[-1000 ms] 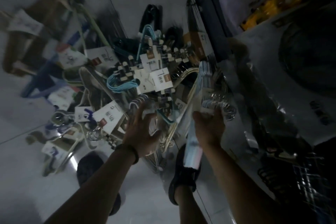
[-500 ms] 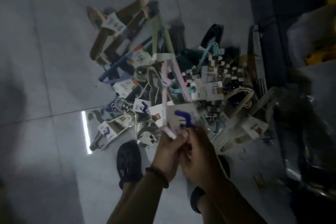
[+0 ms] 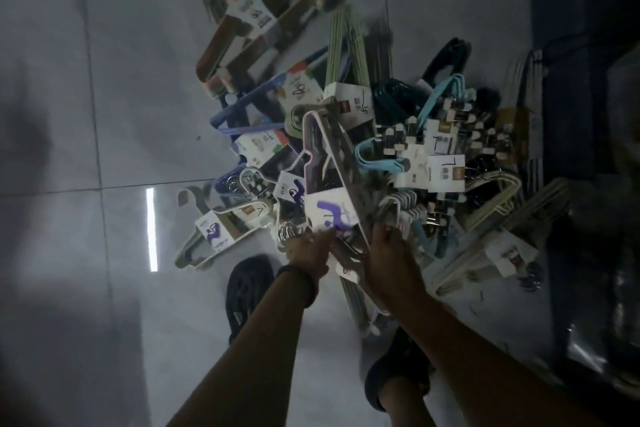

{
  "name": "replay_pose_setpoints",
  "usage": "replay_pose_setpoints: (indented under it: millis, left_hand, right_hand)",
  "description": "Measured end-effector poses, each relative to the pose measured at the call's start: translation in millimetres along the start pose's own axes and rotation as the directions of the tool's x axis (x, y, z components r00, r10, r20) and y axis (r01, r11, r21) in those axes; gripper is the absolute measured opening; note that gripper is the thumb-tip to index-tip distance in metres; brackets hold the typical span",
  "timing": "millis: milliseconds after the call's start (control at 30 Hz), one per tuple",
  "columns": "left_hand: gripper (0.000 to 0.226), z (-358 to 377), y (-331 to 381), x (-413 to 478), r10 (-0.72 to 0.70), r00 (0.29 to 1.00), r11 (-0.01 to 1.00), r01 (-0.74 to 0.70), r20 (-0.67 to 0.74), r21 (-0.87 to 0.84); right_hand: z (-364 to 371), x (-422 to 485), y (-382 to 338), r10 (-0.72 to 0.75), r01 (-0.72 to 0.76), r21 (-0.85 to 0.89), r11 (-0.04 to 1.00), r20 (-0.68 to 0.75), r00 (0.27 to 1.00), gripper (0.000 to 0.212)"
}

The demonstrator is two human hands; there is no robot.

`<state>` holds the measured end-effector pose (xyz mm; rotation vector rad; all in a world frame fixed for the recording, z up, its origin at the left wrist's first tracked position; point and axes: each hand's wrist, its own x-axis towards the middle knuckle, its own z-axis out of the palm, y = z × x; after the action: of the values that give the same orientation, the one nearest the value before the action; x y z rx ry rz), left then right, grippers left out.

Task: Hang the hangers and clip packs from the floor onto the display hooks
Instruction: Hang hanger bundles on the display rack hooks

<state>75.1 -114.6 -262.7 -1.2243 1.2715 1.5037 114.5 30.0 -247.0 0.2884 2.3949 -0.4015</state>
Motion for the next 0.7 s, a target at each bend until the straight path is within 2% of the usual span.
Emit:
replay_pose_setpoints:
  millis: [67, 133, 200, 333, 400, 467, 567, 633, 700]
  left_hand:
    - [0.031, 0, -9, 2, 0.004, 1.000, 0.998, -0.002, 0.024, -0.055]
    - [0.040, 0, -16, 1, -0.001, 0.994, 0.980, 0.023, 0.110, -0.198]
    - [0.047, -2, -23, 3, 0.060, 0.984, 0.953, -0.007, 0.167, -0.302]
    - [0.056, -6, -43, 21, 0.198, 0.958, 0.927, -0.114, 0.207, -0.357]
    - [0.065, -3, -51, 29, 0.228, 0.949, 0.919, -0.137, 0.216, -0.370]
    - [0.058, 2, -49, 29, 0.181, 0.964, 0.924, -0.100, 0.192, -0.369]
    - [0.026, 11, -37, 27, 0.094, 0.979, 0.932, -0.023, 0.179, -0.361]
    - [0.024, 13, -28, 23, 0.098, 0.976, 0.926, -0.017, 0.196, -0.377]
    - [0.034, 13, -20, 8, 0.120, 0.978, 0.923, -0.047, 0.170, -0.383]
  right_hand:
    - [9, -1, -5, 0.053, -0.052, 0.028, 0.998, -0.039, 0.998, 0.068]
    - [11, 4, -10, 0.149, -0.142, 0.090, 0.986, -0.084, 0.985, 0.080]
    - [11, 15, -9, 0.220, -0.204, 0.133, 0.970, -0.117, 0.968, 0.082]
    - [9, 33, -4, 0.229, -0.230, 0.008, 0.973, -0.113, 0.967, 0.089]
    - [9, 39, -4, 0.223, -0.221, 0.029, 0.975, -0.100, 0.970, 0.085]
    - [10, 44, -4, 0.240, -0.232, 0.103, 0.967, -0.077, 0.968, 0.080]
    - [9, 46, -4, 0.249, -0.239, 0.176, 0.955, -0.037, 0.968, 0.082]
    - [8, 36, -5, 0.155, -0.146, 0.104, 0.984, -0.081, 0.985, 0.085]
    - [4, 19, -10, 0.062, -0.052, 0.104, 0.993, -0.095, 0.993, 0.070]
